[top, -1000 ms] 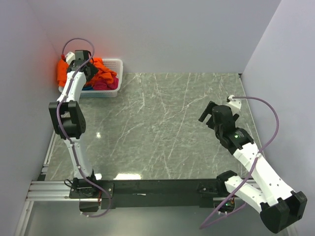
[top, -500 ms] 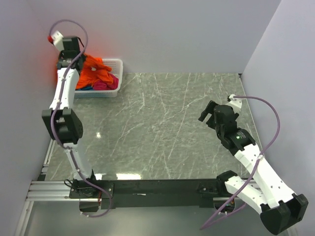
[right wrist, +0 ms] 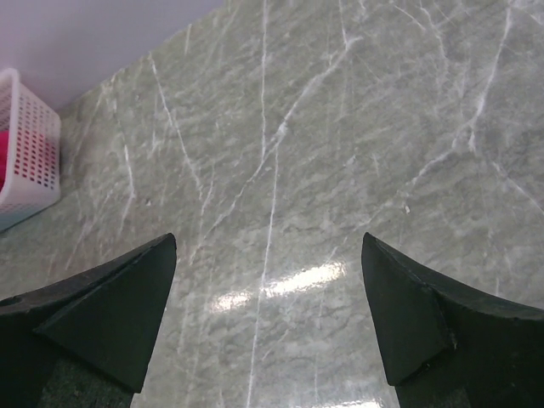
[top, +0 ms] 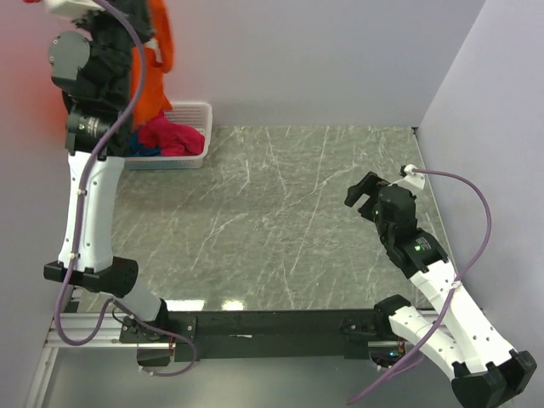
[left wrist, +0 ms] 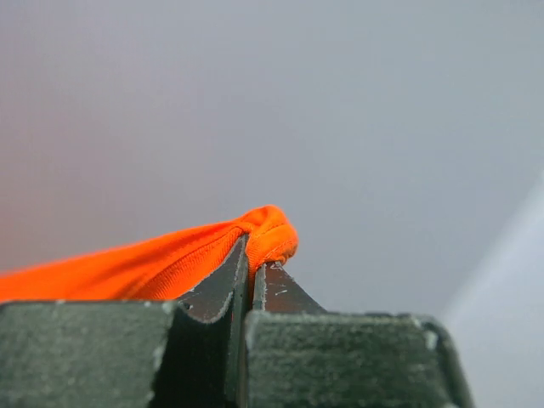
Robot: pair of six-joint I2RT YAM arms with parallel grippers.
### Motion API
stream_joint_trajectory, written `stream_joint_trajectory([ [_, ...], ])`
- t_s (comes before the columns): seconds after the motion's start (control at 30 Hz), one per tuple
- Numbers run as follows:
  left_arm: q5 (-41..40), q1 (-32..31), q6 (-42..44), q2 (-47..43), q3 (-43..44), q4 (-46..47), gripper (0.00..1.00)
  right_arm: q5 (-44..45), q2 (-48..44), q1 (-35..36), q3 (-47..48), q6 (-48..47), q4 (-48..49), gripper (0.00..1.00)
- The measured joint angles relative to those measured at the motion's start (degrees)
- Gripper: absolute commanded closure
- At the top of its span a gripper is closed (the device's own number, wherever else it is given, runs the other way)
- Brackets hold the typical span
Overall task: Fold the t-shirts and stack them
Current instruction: Move the tshirt to the center of the board
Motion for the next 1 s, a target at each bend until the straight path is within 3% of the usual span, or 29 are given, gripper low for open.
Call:
stream_joint_trajectory([
  [0.13, 6.7, -8.2, 0.7, -0.5, 3.8, 4.3, 0.99, -1.0, -0.1, 0.0, -0.7, 0.0, 1.2, 0.05],
  [0.27, 13.3, -11.1, -0.9, -1.8, 4.0, 8.5, 0.99, -1.3, -0.8, 0.0, -1.0, 0.0, 1.2, 0.05],
  [0.47, 20.3, -15.6, -3.3, -5.8, -3.5, 12.2, 0.99, 0.7, -3.7, 0.0, -1.4, 0.2, -0.6, 0.05],
  [0.57, 19.8, -15.6, -4.4, -8.9, -12.2, 13.8, 0.99, 2.6, -5.3, 0.0, -1.4, 0.3, -2.6, 0.05],
  [0.77, 11.1, -15.6, -6.8, -16.0, -43.2, 15.9, 0.91, 4.8, -5.0, 0.0, -1.3, 0.7, -6.8, 0.05],
  [0.83, 6.8, -15.4, -7.8, -14.0, -48.5, 13.2, 0.80, 4.8, -3.8, 0.0, -1.1, 0.7, -7.8, 0.05],
  [0.9, 4.1, -14.3, -8.8, -10.1, -51.1, 8.1, 0.47, 4.2, -1.3, 0.0, -0.7, 0.7, -8.5, 0.05],
  [0.93, 3.3, -13.3, -9.6, -7.5, -51.1, 5.0, 0.38, 3.9, -0.1, 0.0, -0.3, 0.7, -8.9, 0.05],
  [0.97, 2.7, -12.4, -10.2, -5.4, -51.1, 3.0, 0.21, 3.3, 1.3, 0.0, 0.0, 0.7, -9.0, 0.05],
  [1.0, 2.3, -11.3, -10.7, -3.4, -51.1, 0.7, 0.12, 2.6, 3.0, 0.0, 0.3, 0.7, -9.0, 0.05],
])
